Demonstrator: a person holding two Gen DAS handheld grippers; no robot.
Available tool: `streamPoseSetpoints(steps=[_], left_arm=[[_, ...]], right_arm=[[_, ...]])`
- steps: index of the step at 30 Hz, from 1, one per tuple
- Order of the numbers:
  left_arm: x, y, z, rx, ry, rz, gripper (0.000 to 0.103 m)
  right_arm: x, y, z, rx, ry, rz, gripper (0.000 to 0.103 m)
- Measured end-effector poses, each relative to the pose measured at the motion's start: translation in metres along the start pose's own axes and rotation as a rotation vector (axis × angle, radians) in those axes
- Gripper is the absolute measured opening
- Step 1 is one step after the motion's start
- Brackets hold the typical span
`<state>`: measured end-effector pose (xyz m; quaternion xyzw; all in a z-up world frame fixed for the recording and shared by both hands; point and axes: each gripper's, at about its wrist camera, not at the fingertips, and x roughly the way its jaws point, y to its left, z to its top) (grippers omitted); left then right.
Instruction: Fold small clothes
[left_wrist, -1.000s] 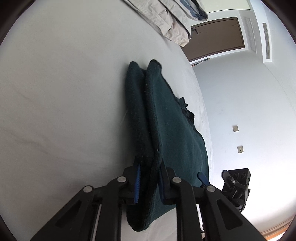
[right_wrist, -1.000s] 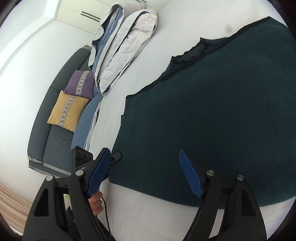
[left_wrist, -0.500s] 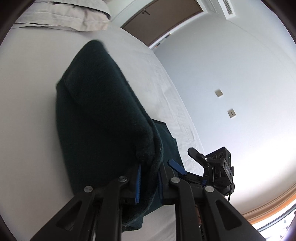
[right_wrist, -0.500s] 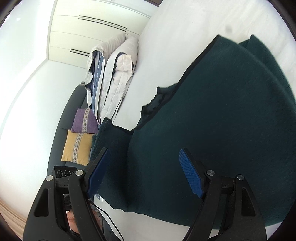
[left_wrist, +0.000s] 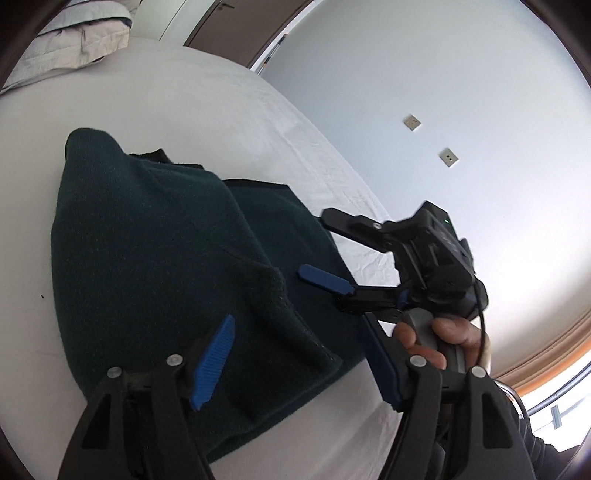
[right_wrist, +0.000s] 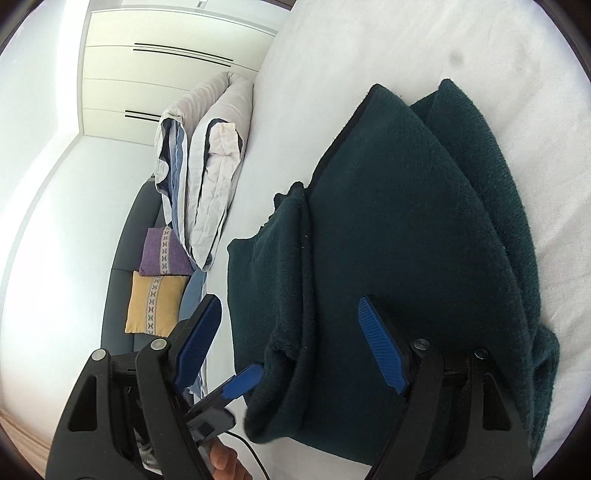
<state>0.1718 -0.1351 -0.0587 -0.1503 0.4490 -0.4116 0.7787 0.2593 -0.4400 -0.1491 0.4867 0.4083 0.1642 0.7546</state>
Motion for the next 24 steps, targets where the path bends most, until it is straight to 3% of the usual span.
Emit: streamPoseSetpoints(steps=[3,6,9,15,17,18,20,24], left_arm=[[-0.022,0.001,-0.014,0.017,-0.032,-0.015,0.071],[-0.032,0.005,-0.028,0.013,-0.047,0.043,0.071],[-0.040,0.025,-0.034,-0.035,-0.043,0.049,0.071],[-0.044,0.034,-0.039,-0.054,-0.052,0.049,0.071],[-0.042,0.032,-0.038,-0.052,-0.051,0.053,0.071],[-0.042,0.032,-0.038,-0.050,-0.052,0.053,0.071],[-0.044,0.029,-0.040,-0.047,-0.055,0.052,0.071],[-0.045,0.024,-0.036,-0.033,-0.056,0.059,0.071]], right_arm=[[0.010,0.011,-0.004,-0.033,0.033,-0.039,0.077],[0.026,0.021,-0.005,-0.069,0.100,-0.103,0.076],[0.044,0.028,-0.004,-0.082,0.161,-0.125,0.076],[0.075,0.036,-0.006,-0.097,0.244,-0.182,0.049],[0.085,0.038,-0.008,-0.117,0.259,-0.223,0.028],[0.087,0.039,-0.008,-0.133,0.257,-0.247,0.023],[0.087,0.042,-0.009,-0.163,0.245,-0.271,0.017],[0.073,0.048,-0.011,-0.217,0.196,-0.282,0.015]])
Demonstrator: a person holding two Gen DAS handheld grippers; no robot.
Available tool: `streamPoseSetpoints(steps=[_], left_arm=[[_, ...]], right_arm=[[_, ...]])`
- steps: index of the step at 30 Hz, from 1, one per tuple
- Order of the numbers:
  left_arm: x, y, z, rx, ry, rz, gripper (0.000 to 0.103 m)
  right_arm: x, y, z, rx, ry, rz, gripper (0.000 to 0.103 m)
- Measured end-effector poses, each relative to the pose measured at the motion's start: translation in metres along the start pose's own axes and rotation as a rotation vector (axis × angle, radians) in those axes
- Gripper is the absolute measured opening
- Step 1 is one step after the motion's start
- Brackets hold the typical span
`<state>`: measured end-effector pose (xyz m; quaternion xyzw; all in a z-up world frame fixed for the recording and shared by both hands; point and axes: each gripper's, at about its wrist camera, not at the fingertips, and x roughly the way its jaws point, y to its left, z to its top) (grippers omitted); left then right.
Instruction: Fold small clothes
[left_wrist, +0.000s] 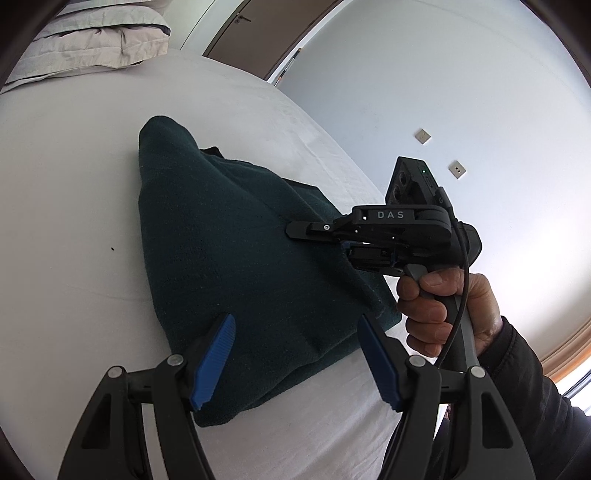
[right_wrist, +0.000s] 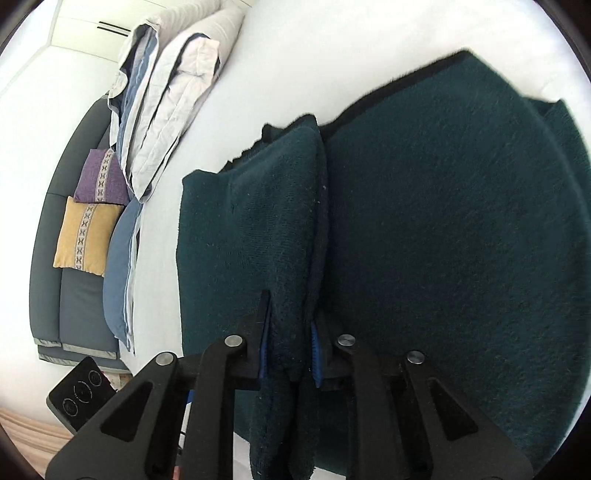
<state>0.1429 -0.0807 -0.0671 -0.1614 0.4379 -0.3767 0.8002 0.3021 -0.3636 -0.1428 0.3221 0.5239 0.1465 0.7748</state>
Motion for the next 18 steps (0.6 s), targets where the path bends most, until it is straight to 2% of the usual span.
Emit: streamPoseSetpoints(steps=[7,18], left_arm=[[0.002,-0.017,0.008,0.026,-0.006,-0.003,0.071],[0.028,-0.044,0.020,0.094,0.027,-0.008,0.071]], right_arm=[[-0.044,-0.018,-0.005,-0.025,-0.070,-0.065,0.015],[-0.107,-0.064,0.001,0.004,-0.124,-0.103,0.015]])
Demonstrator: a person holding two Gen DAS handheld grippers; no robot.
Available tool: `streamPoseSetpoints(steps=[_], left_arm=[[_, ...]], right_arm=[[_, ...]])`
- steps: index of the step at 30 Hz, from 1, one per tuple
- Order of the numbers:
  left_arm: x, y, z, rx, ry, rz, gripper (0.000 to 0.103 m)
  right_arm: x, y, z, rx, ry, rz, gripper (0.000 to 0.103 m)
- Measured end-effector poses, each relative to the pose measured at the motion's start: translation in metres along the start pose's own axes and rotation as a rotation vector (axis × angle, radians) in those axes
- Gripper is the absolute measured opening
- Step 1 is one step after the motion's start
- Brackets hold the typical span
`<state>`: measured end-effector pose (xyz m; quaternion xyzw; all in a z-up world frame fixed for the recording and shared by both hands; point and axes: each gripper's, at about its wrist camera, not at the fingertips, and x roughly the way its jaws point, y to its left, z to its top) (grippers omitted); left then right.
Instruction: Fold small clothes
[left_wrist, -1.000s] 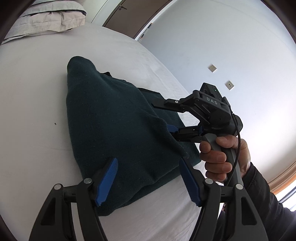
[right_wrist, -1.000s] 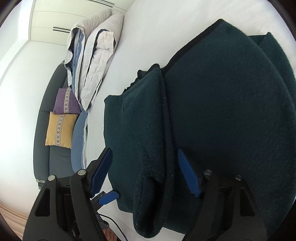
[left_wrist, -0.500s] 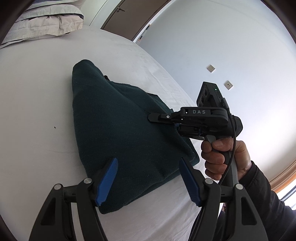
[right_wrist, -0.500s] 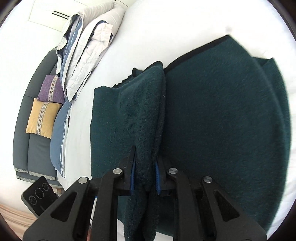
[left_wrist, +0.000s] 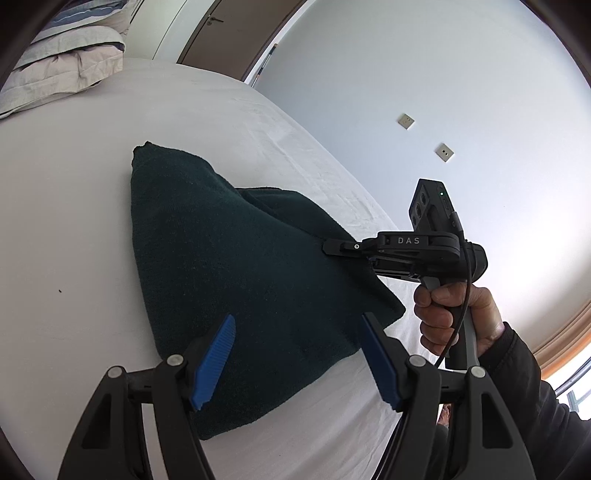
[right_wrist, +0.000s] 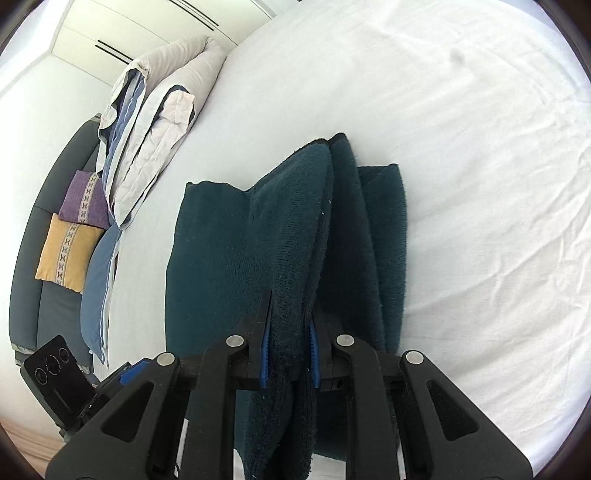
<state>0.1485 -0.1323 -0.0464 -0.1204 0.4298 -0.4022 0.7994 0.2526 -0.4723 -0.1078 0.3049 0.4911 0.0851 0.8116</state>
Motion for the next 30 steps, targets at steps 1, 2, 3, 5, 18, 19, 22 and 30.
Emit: streamPoseSetpoints(steps=[1,2,3,5,18,19,22,30], left_arm=[[0.003,-0.002,0.001,0.009,0.003,0.004,0.071],[0.006,-0.004,0.003,0.017,0.006,0.007,0.071],[0.008,-0.004,0.004,0.025,0.010,0.008,0.071],[0.013,-0.005,0.005,0.036,0.019,0.012,0.071],[0.053,0.011,-0.002,0.047,0.103,0.075,0.072],[0.053,0.011,-0.002,0.050,0.105,0.077,0.072],[0.056,0.011,-0.004,0.057,0.115,0.079,0.072],[0.058,0.016,-0.007,0.031,0.125,0.062,0.072]], right_arm=[[-0.003,-0.009,0.001,0.004,0.000,0.001,0.015],[-0.005,-0.015,0.001,0.009,-0.003,0.002,0.015],[-0.007,-0.020,0.001,0.013,-0.008,0.007,0.015],[-0.001,-0.022,0.001,0.025,-0.009,0.011,0.015],[0.007,-0.054,-0.025,0.076,-0.063,0.060,0.018],[0.003,-0.053,-0.028,0.084,-0.065,0.063,0.018],[-0.009,-0.046,-0.034,0.094,-0.069,0.083,0.022],[-0.023,-0.045,-0.071,0.037,-0.028,0.000,0.018]])
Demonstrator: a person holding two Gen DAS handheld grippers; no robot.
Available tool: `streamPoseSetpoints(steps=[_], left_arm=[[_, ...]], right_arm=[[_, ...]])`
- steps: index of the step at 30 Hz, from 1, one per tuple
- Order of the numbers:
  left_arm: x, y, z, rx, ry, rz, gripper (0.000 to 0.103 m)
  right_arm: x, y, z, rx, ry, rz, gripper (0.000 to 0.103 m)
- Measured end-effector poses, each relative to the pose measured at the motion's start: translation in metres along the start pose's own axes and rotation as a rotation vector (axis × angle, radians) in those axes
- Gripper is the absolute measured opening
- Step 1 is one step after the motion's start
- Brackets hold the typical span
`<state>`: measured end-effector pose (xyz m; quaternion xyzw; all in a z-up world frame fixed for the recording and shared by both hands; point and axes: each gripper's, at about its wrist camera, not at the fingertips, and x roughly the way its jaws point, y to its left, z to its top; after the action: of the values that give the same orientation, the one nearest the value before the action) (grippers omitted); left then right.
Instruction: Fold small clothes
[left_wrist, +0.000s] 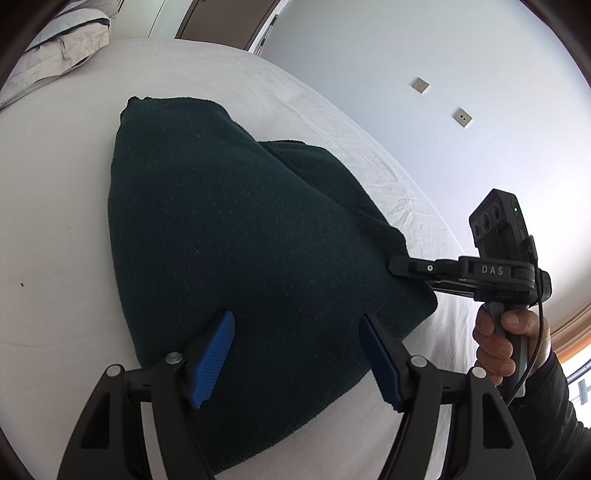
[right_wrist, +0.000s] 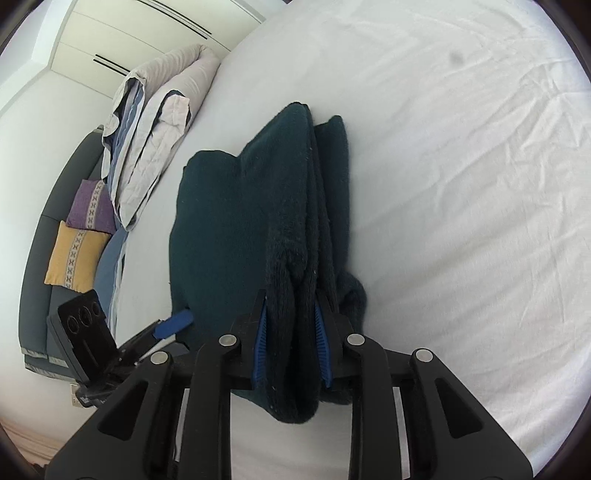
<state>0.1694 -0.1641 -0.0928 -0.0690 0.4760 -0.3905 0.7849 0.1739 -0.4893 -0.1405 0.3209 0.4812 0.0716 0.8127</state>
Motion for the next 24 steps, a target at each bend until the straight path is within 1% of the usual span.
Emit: streamPoseSetpoints(steps=[2,4,6,8,9,10,13,15,16,17,20,22,24], left_arm=[[-0.001,0.001,-0.001,-0.004,0.005,-0.002,0.072],[-0.001,0.001,-0.001,-0.007,0.007,-0.003,0.072],[0.001,0.001,-0.001,-0.007,0.010,-0.002,0.072],[0.002,0.000,-0.002,0.002,0.012,0.006,0.072],[0.002,-0.001,-0.003,0.007,0.014,0.010,0.072],[0.002,0.000,-0.003,0.010,0.014,0.010,0.072],[0.003,0.004,-0.004,0.000,0.010,-0.001,0.072],[0.003,0.004,-0.004,-0.006,0.006,-0.002,0.072],[0.003,0.003,-0.005,-0.005,0.004,0.000,0.072],[0.004,0.002,-0.005,-0.003,0.003,0.003,0.072],[0.003,0.002,-0.008,-0.005,0.002,0.000,0.072],[0.002,0.003,-0.009,-0.008,0.003,-0.007,0.072],[0.002,0.005,-0.008,-0.010,0.003,-0.014,0.072]], right_arm=[[-0.005,-0.011,-0.010,0.017,-0.011,0.002,0.011],[-0.009,-0.023,-0.021,0.038,-0.036,0.018,0.009],[-0.003,-0.040,-0.030,0.082,-0.050,0.055,0.009],[-0.003,-0.048,-0.033,0.096,-0.074,0.098,0.009],[-0.007,-0.047,-0.033,0.097,-0.081,0.093,0.010],[-0.013,-0.042,-0.032,0.088,-0.089,0.076,0.018],[-0.036,-0.022,-0.014,0.028,-0.156,0.020,0.018],[-0.048,-0.006,0.003,-0.010,-0.210,0.025,0.035],[-0.050,0.001,0.013,-0.021,-0.227,0.028,0.062],[-0.048,0.009,0.022,-0.034,-0.236,0.024,0.077],[-0.031,0.026,0.054,-0.099,-0.238,0.025,0.076],[-0.013,0.028,0.078,-0.068,-0.202,0.013,0.075],[0.007,0.029,0.092,-0.074,-0.163,0.011,0.070]])
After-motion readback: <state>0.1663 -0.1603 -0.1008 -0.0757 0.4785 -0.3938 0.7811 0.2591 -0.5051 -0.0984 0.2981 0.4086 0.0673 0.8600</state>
